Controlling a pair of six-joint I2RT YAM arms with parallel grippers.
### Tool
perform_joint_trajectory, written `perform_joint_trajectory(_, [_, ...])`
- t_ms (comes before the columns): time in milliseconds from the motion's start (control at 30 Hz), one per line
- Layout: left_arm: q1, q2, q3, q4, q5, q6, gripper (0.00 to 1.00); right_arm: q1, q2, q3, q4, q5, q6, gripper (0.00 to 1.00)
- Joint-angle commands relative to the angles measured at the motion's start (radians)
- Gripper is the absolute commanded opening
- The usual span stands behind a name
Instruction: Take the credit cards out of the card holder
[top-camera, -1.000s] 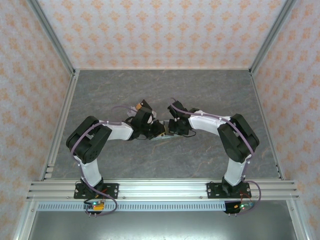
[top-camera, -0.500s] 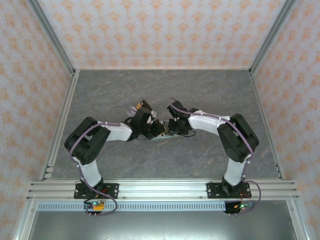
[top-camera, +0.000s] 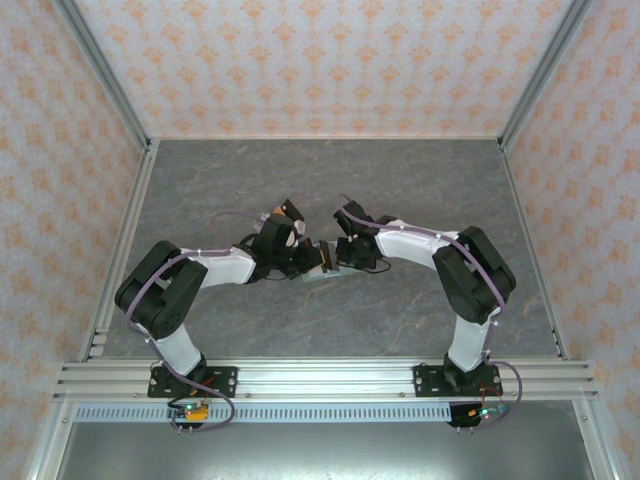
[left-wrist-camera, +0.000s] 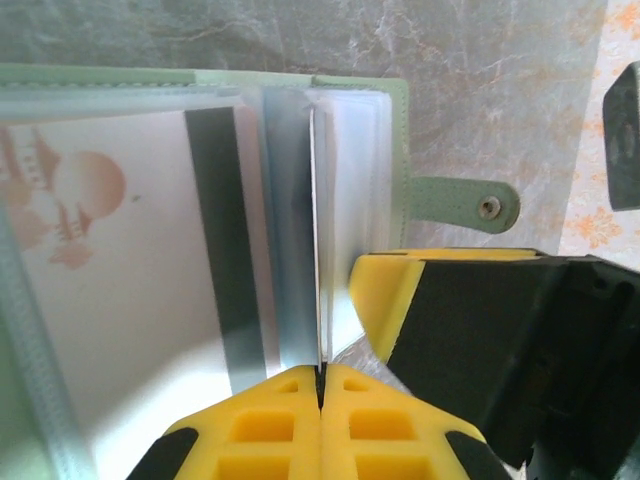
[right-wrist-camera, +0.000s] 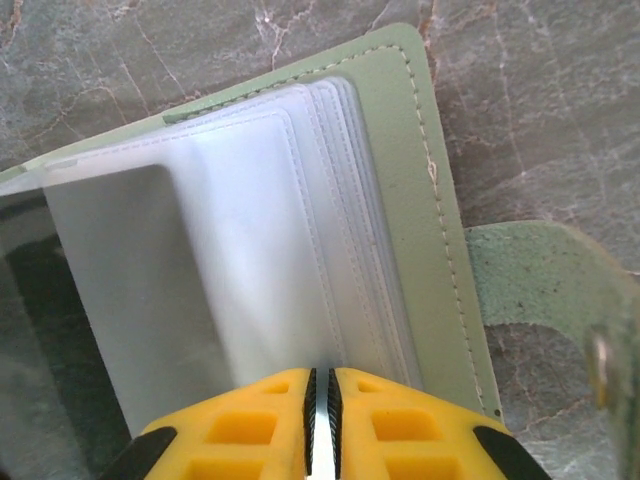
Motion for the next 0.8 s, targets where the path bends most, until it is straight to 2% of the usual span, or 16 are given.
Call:
perform_joint_trajectory(0, [0.012, -0.068, 0.031, -0.183, -0.058, 0.093, 0.0, -0.001, -0.001, -0.008, -0.008, 0.011, -0.008, 0.16])
perform_joint_trajectory(167, [0.039, -0.159, 0.054, -0.333, -0.106, 0.168, 0.0, -0.001, -0.144, -0.02, 0.086, -0.044, -0.048, 0.22])
perform_joint_trajectory(300, [0.077, -0.24, 0.096, -0.416, -0.099, 0.204, 0.0, -0.002, -0.213, -0.007, 0.158, -0.157, -0.063, 0.36])
perform_joint_trajectory(400, [0.108, -0.297, 0.156, -0.492, -0.097, 0.229, 0.0, -0.007, -0.234, -0.013, 0.222, -0.215, -0.027, 0.51])
perform_joint_trajectory(467, [0.129, -0.327, 0.196, -0.53, -0.098, 0.235, 0.0, -0.021, -0.237, -0.021, 0.272, -0.264, 0.015, 0.57])
perform_joint_trajectory(600, [0.175, -0.368, 0.256, -0.546, -0.071, 0.187, 0.0, -0.068, -0.244, -0.054, 0.433, -0.393, 0.138, 0.67])
perform_joint_trajectory(767, [0.221, -0.388, 0.268, -0.436, 0.033, 0.04, 0.0, -0.123, -0.224, -0.08, 0.674, -0.553, 0.326, 0.7])
